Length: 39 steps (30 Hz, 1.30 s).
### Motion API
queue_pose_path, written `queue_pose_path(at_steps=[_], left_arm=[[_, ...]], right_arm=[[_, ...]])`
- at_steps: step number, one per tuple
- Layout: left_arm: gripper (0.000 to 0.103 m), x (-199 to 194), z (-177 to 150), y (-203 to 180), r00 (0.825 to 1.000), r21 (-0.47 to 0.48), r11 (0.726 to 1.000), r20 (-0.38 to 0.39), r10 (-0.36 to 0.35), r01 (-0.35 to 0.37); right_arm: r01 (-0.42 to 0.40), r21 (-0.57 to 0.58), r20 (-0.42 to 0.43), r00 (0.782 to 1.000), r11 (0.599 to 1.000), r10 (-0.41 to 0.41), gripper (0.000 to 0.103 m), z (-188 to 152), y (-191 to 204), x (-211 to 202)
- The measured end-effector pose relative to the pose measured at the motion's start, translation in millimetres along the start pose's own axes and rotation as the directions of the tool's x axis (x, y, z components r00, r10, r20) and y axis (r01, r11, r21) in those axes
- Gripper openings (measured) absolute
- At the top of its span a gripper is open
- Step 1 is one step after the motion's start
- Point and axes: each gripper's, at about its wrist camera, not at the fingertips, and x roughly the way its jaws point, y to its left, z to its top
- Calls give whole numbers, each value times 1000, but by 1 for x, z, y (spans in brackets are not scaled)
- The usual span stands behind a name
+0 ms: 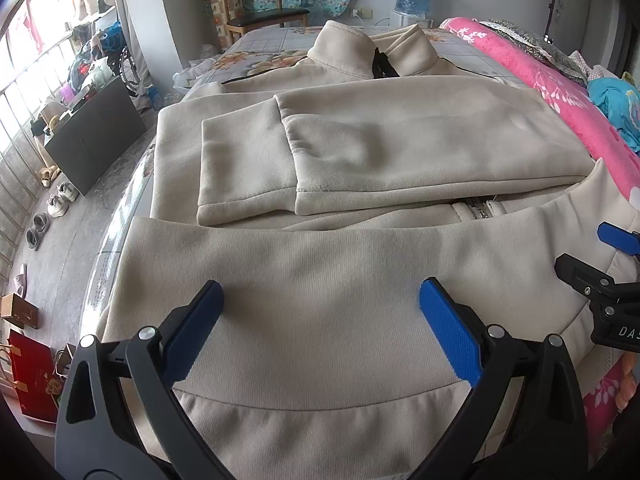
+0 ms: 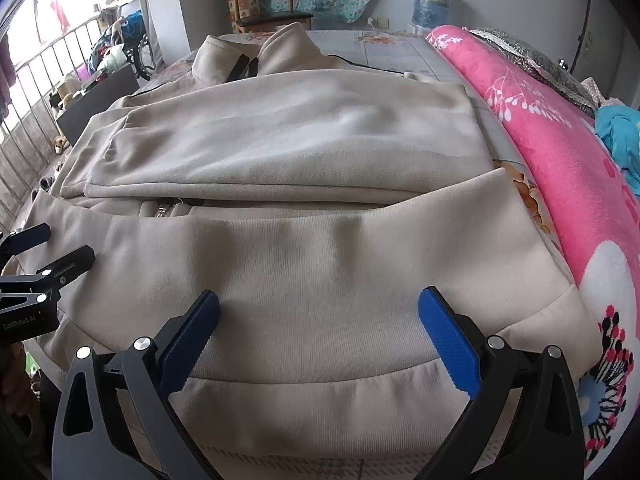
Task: Fold large clothes
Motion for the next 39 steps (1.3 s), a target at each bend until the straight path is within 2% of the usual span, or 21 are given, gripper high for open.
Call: queue_pose_path(at_steps=[39], left_arm=[[95,0,-1,0,1000,-1,1000,2,0,0]], right_arm=[[2,7,-19,1000,1000,-2,97,2,0,3]])
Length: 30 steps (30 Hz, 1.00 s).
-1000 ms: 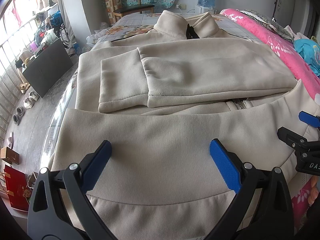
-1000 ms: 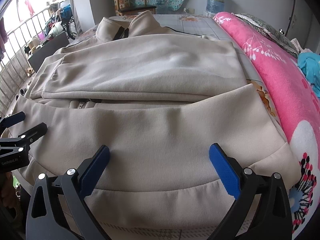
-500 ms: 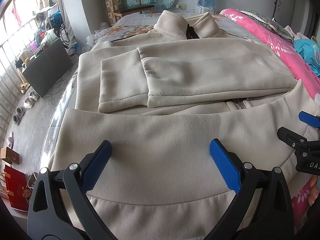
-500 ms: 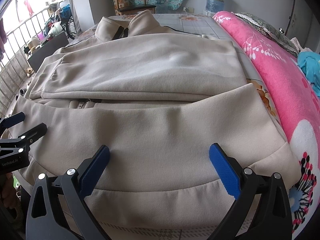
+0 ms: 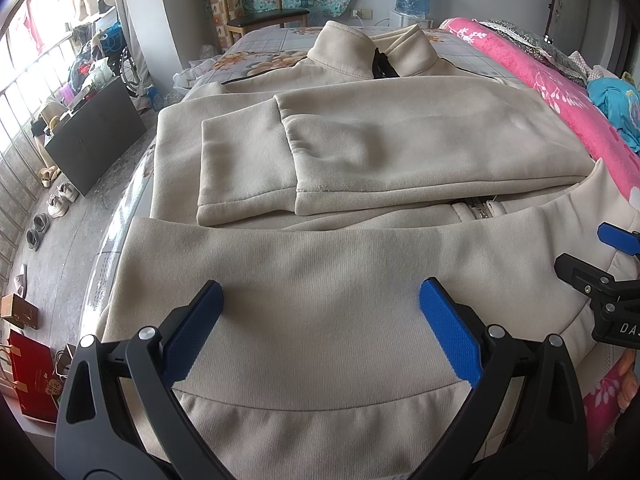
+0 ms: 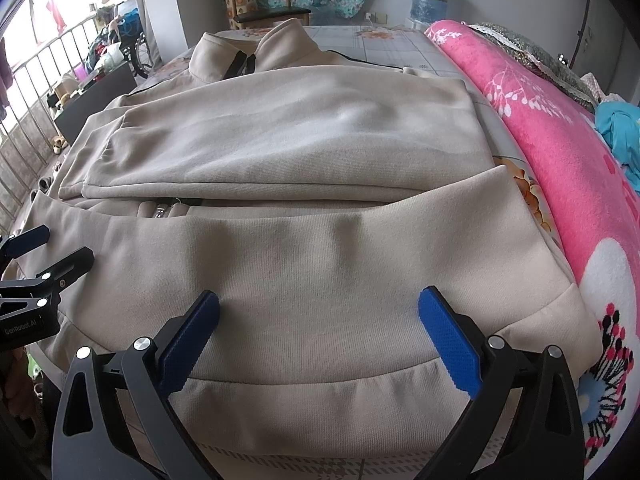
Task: Fold large clothes
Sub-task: 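Move both open tools to the jacket collar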
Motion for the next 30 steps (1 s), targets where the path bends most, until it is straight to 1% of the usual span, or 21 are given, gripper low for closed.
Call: queue_pose_path(at_steps=[5,7,8,10,11,12,15,17,19,20,21,22,23,24,26,27,28,29,30], left_arm=[[95,-4,3,2,1000,23,1000,-3,-18,18],[95,-17,9,10,999,25,999,40,-34,33],[95,-27,15,15,997,32,999,74,-35,33],[95,-47,28,26,990,53,999,140,-22,15],[95,-53,34,30,987,58,998,162,-18,9],[95,-62,44,36,981,66,998,193,-17,4],[95,-85,80,55,960,77,997,277,-29,8],[95,-90,110,64,955,78,996,292,-56,35],[95,-83,139,69,952,66,993,283,-116,102],[95,-80,148,71,951,61,991,277,-133,121],[93,-70,164,72,953,50,989,264,-148,139],[90,-58,180,72,955,49,987,249,-161,154],[85,-49,189,70,957,51,985,236,-171,163],[84,-34,207,67,960,40,983,210,-186,182],[80,5,239,63,960,-7,968,135,-247,250],[79,23,251,62,957,-39,960,98,-274,278],[79,36,257,61,951,-59,951,71,-300,304],[77,58,269,57,943,-96,938,30,-332,333],[76,74,275,55,940,-122,933,0,-340,337]], right_arm=[[-12,-15,-9,1000,1000,12,97,1,0,-1],[-19,-27,-24,1000,999,19,97,3,0,-1],[-25,-32,-42,999,999,23,97,5,0,-1],[-46,-23,-87,995,999,44,97,12,-2,-2],[-62,-14,-98,993,998,60,97,17,-3,-4],[-74,-10,-96,993,997,72,97,22,-4,-8],[-105,-45,-32,994,993,104,97,49,-2,-30],[-106,-90,30,994,990,109,97,75,0,-48],[-116,-117,73,989,986,125,97,106,2,-59],[-130,-120,81,987,984,140,97,120,2,-60],[-152,-118,88,983,981,163,97,136,1,-59],[-174,-114,93,978,978,185,97,157,1,-55],[-173,-110,94,978,979,184,97,176,0,-49],[-164,-104,97,980,981,174,97,190,-1,-44],[-143,-80,91,984,986,150,97,226,-2,-22],[-143,-63,77,986,988,147,97,244,-2,-7],[-141,-52,68,987,989,144,97,254,-2,2],[-139,-31,47,989,990,141,97,269,-2,21],[-141,-12,29,990,990,142,97,278,-2,34]])
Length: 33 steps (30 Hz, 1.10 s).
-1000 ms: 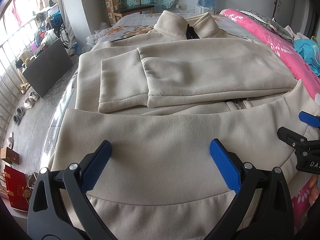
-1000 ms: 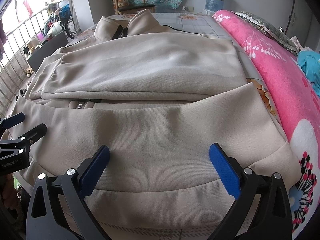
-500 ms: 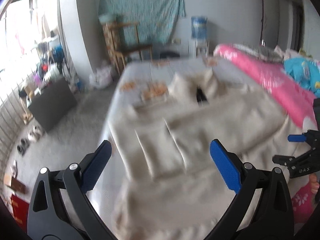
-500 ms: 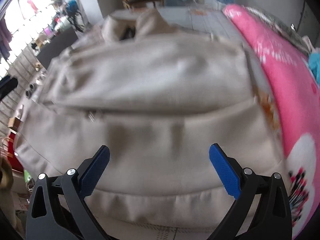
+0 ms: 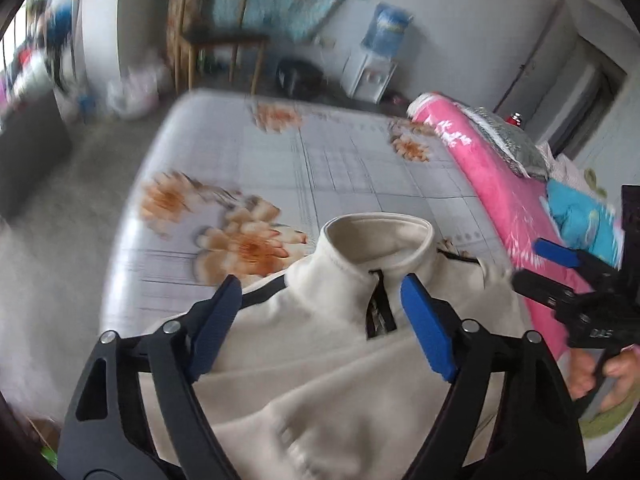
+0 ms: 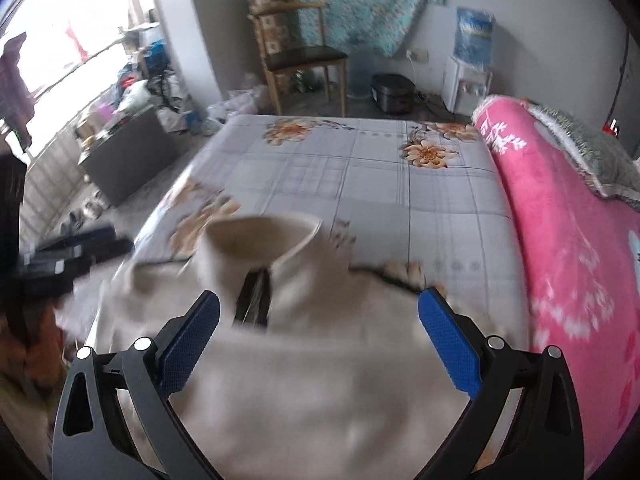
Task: Fold large clothes
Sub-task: 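Move both open tools to the jacket collar, then close both tools on the collar and lift it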
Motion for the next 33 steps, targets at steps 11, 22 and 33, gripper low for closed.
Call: queue_pose_path(at_steps=[11,22,33], left_arm=[[16,84,7,7,993,-13,999,-102,50,-52],[9,5,-36,-41,1000,240,971,-8,25,-23],[16,17,-142,-45,980,364,931,-183,80,-8]], right_arm=[[-22,110,-172,984,994,41,46,22,-21,107],[-40,-108,-71,997,993,33,9,-21,5,20],[-10,-226,-197,980,974,-36,11,-123,-4,29]])
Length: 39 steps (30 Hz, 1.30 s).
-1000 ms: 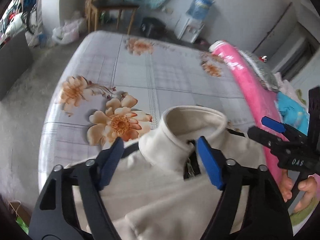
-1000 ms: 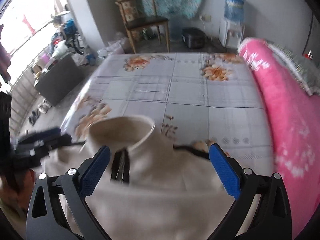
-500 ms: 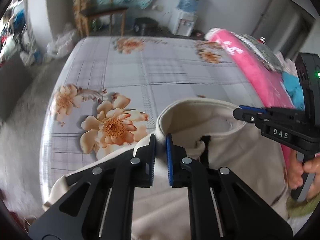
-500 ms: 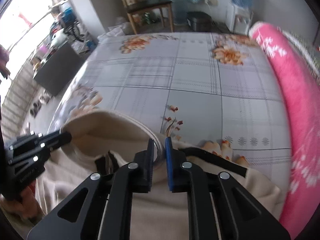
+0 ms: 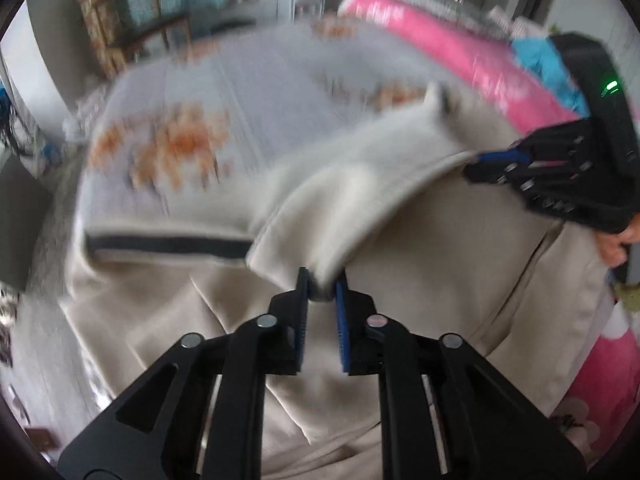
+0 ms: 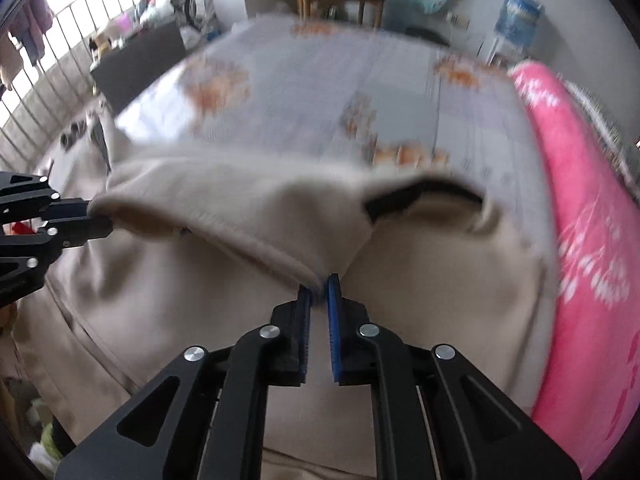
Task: Fold large clothes
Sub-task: 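Close both tools on the collar and lift it, then fold the held collar over toward the hem with both tools and release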
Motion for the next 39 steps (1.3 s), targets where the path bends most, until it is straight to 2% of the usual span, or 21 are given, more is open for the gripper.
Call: queue_pose_path(at_steps=[3,5,8,9,12,14,16,19,21,22,25,28,29,32,34,35,36,37,39], left_arm=[[17,5,-12,8,1000,-26,999,-19,-23,22],[21,-11,-16,13,998,-36,998,6,-55,55],[25,-38,-24,22,991,-42,993,84,-104,107],[25,-52,-24,28,984,-47,991,135,-118,125],[25,-69,-10,35,971,-89,988,216,-106,127],[25,-66,6,34,968,-131,982,227,-105,137],[25,-51,23,29,971,-152,979,220,-97,132],[25,-9,37,21,994,-155,988,111,-4,21],[26,21,37,19,998,-137,989,37,58,-53],[27,23,35,19,997,-129,990,49,65,-59],[27,22,33,19,996,-106,992,60,71,-64],[26,8,34,18,994,-100,994,96,52,-42],[26,-1,34,15,991,-81,997,134,17,-6],[27,-9,35,1,983,-35,998,175,-47,54],[27,4,35,-10,989,-6,999,142,-36,38],[27,19,33,-16,996,4,1000,86,-10,10],[29,30,30,-20,999,11,1000,51,15,-15],[29,28,27,-23,995,23,999,94,35,-37],[31,24,24,-26,995,45,997,82,53,-57]], right_arm=[[-1,-29,-11,1000,1000,1,20,-10,3,-9],[-16,-46,41,999,999,18,39,-12,4,-32],[-66,-66,157,985,996,75,40,-5,8,-74],[-81,-65,189,978,995,92,40,-1,9,-83],[-109,-38,253,961,993,115,40,23,7,-89],[-135,-11,242,961,991,134,40,37,10,-75],[-130,8,203,971,992,125,40,47,14,-49],[-60,9,107,993,998,59,38,49,24,1],[-52,22,61,997,998,51,37,40,25,24],[-41,5,100,994,999,40,37,34,28,22],[-22,-10,83,996,1000,22,37,30,32,17],[-82,24,118,990,996,79,37,28,28,-4],[-108,36,137,985,994,102,37,28,26,-10],[-165,51,160,975,985,155,37,30,25,-11],[-136,42,111,985,990,131,37,29,32,9],[-120,38,91,989,992,116,37,30,35,18],[-110,31,113,988,993,106,37,27,36,18],[-105,23,107,989,994,102,37,26,37,16],[-108,54,96,990,993,103,37,25,32,7]])
